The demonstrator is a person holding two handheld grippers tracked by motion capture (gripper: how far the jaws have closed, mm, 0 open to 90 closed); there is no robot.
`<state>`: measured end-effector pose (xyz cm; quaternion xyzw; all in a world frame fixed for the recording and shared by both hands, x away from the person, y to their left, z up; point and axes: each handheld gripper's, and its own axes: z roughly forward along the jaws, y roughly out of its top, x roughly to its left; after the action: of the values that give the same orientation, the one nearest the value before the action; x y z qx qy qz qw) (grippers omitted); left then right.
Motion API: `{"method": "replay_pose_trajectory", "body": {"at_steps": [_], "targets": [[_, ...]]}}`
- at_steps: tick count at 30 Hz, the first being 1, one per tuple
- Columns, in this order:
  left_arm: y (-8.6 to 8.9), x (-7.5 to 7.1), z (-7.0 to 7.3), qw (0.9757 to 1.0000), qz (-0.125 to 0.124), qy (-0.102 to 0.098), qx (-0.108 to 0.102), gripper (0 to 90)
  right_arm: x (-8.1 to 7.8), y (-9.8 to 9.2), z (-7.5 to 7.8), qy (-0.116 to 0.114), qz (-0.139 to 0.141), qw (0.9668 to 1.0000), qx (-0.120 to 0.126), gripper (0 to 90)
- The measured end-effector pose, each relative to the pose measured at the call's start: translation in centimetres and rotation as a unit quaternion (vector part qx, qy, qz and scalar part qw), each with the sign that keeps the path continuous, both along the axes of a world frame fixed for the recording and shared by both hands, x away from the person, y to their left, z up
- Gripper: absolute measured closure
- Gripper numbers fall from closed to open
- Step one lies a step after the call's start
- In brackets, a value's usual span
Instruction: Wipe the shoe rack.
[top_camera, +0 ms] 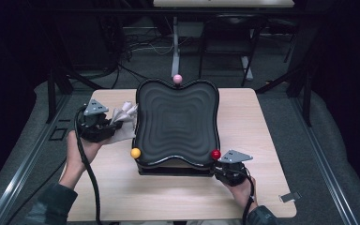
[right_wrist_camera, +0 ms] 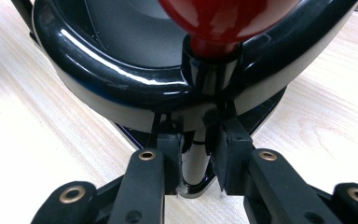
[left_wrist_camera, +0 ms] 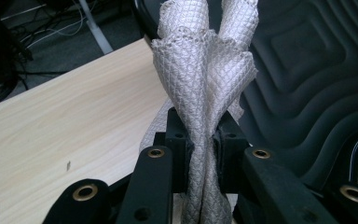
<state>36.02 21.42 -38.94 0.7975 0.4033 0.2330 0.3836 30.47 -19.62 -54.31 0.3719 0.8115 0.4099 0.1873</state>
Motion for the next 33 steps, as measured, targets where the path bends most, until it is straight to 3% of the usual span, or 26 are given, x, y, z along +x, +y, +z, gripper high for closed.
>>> {"method": "replay_pose_trajectory", "body": {"at_steps": [16, 19, 33], "targets": [[-2.9, 3.1, 3.0, 0.9996, -0.011, -0.026, 0.0, 79.3, 0.0, 0.0, 0.0, 0.001, -0.002, 1.0, 0.003, 74.2], [-3.7, 4.0, 3.4, 0.9995, -0.012, -0.026, 0.009, 79.3, 0.0, 0.0, 0.0, 0.002, -0.002, 1.0, 0.004, 74.2], [-6.5, 7.7, 3.7, 0.9997, -0.004, -0.023, 0.008, 79.2, 0.0, 0.0, 0.0, 0.0, 0.001, 1.0, 0.002, 74.3]]}}
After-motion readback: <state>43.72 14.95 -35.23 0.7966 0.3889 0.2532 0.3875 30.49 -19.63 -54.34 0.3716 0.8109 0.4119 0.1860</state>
